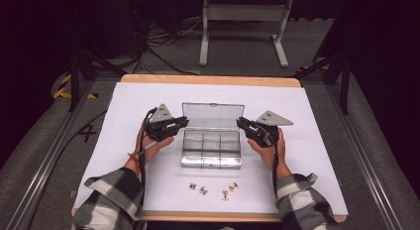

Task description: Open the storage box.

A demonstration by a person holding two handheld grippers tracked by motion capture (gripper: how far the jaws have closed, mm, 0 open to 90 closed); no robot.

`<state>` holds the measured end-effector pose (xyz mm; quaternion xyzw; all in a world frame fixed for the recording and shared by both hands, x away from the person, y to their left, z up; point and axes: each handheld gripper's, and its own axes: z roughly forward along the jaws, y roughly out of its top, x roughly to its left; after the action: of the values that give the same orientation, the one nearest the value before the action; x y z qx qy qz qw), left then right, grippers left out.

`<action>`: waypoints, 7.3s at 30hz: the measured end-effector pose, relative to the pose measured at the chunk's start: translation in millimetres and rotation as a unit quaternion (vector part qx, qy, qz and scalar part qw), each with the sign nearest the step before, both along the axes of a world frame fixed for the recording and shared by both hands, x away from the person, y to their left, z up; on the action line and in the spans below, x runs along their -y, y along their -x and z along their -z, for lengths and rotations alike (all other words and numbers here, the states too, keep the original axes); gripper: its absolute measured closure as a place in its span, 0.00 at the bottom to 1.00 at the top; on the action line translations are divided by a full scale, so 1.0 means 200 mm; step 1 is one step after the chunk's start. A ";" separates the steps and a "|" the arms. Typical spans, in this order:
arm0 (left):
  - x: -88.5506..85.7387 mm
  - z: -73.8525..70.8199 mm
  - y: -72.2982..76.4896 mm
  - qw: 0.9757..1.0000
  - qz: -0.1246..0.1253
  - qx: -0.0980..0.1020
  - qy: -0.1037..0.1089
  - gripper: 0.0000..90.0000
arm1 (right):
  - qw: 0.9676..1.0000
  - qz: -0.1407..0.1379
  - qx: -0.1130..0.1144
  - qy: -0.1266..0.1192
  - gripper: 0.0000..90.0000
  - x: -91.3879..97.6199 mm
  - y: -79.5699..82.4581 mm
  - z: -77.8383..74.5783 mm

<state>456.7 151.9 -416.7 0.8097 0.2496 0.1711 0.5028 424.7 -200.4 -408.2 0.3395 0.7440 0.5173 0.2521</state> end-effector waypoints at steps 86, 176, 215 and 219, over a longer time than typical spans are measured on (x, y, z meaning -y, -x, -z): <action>0.02 0.08 -0.01 0.999 -0.022 -0.026 -0.024 0.76 | 0.998 0.035 -0.048 0.022 0.67 0.00 -0.04 0.11; 0.13 0.17 0.59 0.966 0.222 -0.084 -0.098 0.76 | 0.994 -0.024 -0.058 0.089 0.33 0.31 0.45 0.18; -0.01 0.01 0.54 0.983 0.179 -0.033 -0.030 0.94 | 0.997 -0.001 -0.023 0.077 0.28 0.31 0.45 0.17; -0.03 -0.04 0.51 0.986 0.165 -0.016 -0.022 0.94 | 0.996 0.007 -0.021 0.082 0.22 0.31 0.44 0.18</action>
<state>354.5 158.2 -409.6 0.8534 0.1171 0.0780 0.5019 335.9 -262.1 -444.1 0.3340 0.7866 0.4456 0.2668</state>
